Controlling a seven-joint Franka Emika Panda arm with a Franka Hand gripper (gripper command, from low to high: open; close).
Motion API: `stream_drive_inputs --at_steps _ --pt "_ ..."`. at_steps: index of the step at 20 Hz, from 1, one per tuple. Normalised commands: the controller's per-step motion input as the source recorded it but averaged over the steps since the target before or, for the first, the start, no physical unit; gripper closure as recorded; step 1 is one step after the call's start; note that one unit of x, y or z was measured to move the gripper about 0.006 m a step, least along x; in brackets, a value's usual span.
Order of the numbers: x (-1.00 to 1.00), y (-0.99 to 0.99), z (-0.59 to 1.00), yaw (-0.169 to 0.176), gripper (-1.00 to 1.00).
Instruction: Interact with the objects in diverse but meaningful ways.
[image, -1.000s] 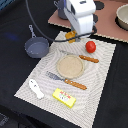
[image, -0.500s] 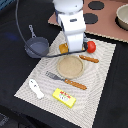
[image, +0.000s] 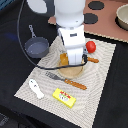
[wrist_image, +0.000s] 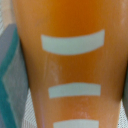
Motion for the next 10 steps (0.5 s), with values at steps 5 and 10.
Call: stream_drive_inputs --at_steps 5,10 --pt "0.35 -0.22 -0.11 -0.009 1.00" --pt "0.36 -0.07 -0.08 -0.001 -1.00"
